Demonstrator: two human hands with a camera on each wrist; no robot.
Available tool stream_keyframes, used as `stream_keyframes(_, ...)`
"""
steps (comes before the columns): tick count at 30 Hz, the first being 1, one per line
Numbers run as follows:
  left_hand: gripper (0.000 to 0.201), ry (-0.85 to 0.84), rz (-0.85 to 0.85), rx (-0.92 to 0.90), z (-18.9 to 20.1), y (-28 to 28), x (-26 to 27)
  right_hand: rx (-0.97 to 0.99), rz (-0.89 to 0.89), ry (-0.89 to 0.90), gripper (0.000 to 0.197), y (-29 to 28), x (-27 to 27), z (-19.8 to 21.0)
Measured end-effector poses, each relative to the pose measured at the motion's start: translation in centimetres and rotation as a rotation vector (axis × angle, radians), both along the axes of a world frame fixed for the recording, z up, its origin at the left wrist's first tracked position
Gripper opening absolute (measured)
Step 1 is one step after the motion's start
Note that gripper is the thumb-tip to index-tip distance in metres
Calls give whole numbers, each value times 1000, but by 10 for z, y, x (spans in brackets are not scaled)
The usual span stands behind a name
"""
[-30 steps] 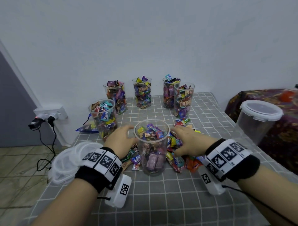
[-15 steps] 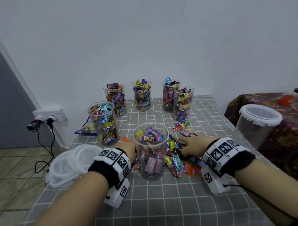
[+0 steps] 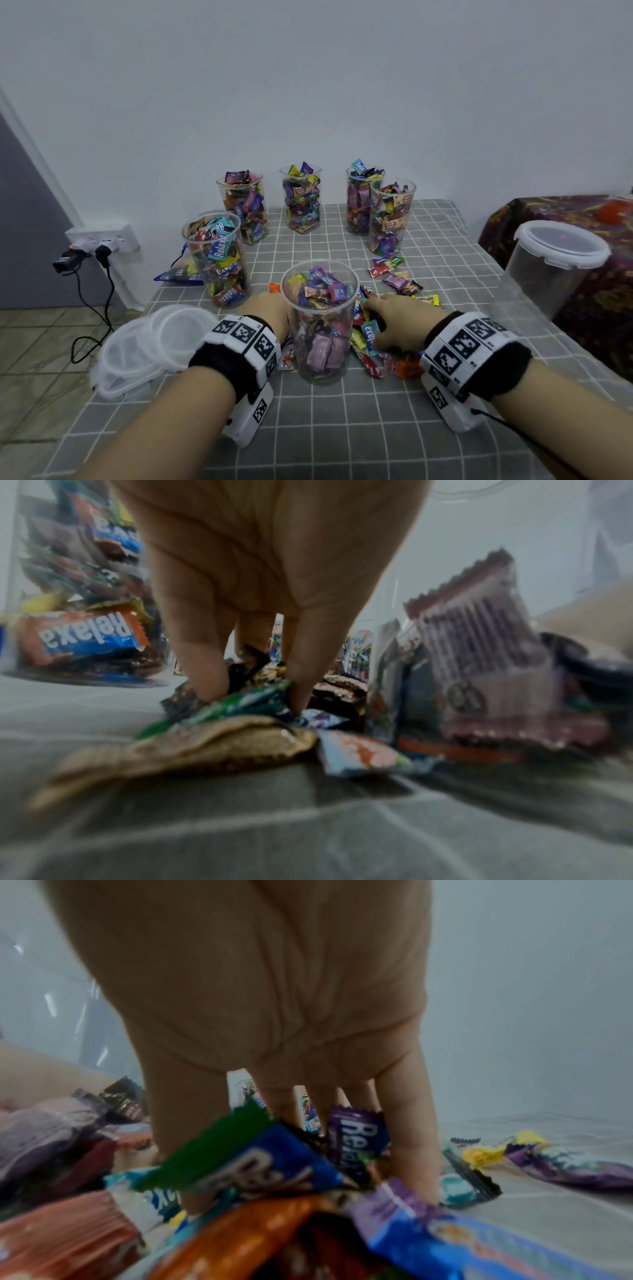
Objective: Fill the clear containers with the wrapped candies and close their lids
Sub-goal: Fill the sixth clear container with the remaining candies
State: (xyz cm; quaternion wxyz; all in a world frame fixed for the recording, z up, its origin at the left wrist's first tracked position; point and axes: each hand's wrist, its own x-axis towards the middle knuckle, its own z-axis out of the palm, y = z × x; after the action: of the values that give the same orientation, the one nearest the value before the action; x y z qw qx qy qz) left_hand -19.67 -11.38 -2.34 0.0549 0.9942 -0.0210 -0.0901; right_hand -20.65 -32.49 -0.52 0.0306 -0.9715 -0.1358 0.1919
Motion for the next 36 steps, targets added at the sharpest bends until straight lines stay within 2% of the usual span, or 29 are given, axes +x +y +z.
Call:
stream_keyframes(3,28,0,48,-66,1,-3,0,-4,14,-40,54,2,0,1)
stream_keyframes(7,32,-13,130,-81,0,-3,0,-27,52,-112,42,4,0,0)
stream_keyframes(10,29,3,108,-122,-4,-1,2,-40,51,-144,42,4,0,0)
stream_keyframes(14,18,-75,98,-136,-4,4,3,-25,28,-188,44,1,1,-1)
stream_keyframes(17,19,-114,95,-134,1,6,-1,33,-10,-213,41,-1,0,0)
stream_keyframes(23,26,-131,76,-148,3,8,-4,216,-88,-283,28,-8,-3,10)
stream_keyframes(26,26,-141,69,-136,2,7,-6,344,-117,-364,31,-10,-7,21)
stream_keyframes(33,27,-174,62,-200,4,4,-8,687,-36,-633,14,-4,-13,55)
stream_keyframes(36,28,-186,61,-211,4,4,-9,862,-28,-689,11,5,-16,67)
